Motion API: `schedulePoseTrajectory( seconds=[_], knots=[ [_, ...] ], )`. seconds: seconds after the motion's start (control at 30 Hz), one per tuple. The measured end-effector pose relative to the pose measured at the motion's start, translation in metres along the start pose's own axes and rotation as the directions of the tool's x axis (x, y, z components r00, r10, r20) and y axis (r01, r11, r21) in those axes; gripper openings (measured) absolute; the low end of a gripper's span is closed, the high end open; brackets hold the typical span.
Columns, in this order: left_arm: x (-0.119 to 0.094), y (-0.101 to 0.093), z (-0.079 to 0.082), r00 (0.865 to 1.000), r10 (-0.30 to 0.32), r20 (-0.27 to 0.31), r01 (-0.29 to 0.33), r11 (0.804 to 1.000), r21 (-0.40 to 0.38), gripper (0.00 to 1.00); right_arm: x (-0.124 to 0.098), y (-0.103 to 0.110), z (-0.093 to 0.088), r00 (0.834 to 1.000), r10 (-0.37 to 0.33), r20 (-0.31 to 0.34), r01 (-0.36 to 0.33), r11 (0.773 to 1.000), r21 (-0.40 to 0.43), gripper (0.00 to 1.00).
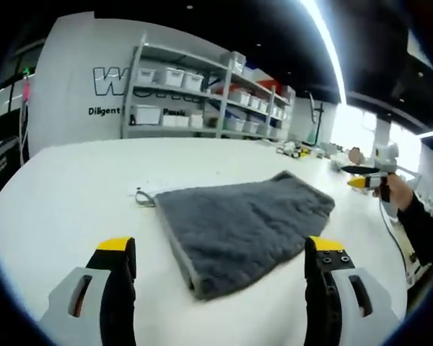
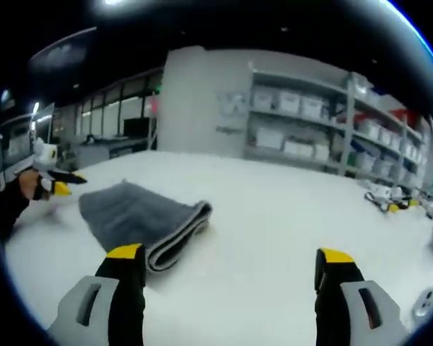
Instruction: Open the folded towel by lifting each exposed corner and separating the folded layers until the towel lies flat within the target outline without major curled edges
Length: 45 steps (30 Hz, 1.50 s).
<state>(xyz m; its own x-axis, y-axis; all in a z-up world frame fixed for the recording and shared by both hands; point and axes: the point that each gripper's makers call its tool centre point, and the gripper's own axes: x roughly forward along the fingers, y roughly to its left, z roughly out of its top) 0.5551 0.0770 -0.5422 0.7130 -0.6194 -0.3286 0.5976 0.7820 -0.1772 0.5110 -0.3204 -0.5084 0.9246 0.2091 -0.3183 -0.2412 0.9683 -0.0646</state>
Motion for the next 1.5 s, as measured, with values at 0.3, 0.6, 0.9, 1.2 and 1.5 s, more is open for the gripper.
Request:
schedulePoseTrajectory(
  seconds=[0.3, 0.6, 0.9, 1.2, 1.5],
  knots=[
    [-0.031, 0.004, 0.001, 0.995, 0.095, 0.004, -0.095, 0.992, 0.084, 1.0, -0.02, 0.003, 0.005, 0.999, -0.005, -0.032, 0.005, 1.0, -0.001, 1.0],
    [-0.056, 0.026, 0.017, 0.99, 0.125, 0.06, -0.123, 0.992, -0.04, 1.0, -0.018, 0.02, 0.004, 1.0, -0.024, 0.0, 0.024, 0.998, -0.058, 1.0],
    [-0.06, 0.032, 0.006, 0.978, 0.206, 0.046, -0.204, 0.978, -0.032, 1.0, -0.012, 0.033, 0.002, 1.0, -0.003, -0.002, 0.003, 0.999, -0.041, 1.0],
    [-0.058, 0.021, 0.005, 0.982, 0.18, 0.051, -0.178, 0.983, -0.048, 1.0, -0.011, 0.035, 0.004, 1.0, -0.004, 0.003, 0.004, 0.999, -0.033, 1.0],
    [-0.041, 0.01, -0.008, 0.99, 0.14, 0.037, -0.137, 0.988, -0.066, 0.91, -0.009, 0.042, -0.003, 1.0, 0.015, -0.018, -0.016, 0.999, -0.038, 1.0]
  ],
)
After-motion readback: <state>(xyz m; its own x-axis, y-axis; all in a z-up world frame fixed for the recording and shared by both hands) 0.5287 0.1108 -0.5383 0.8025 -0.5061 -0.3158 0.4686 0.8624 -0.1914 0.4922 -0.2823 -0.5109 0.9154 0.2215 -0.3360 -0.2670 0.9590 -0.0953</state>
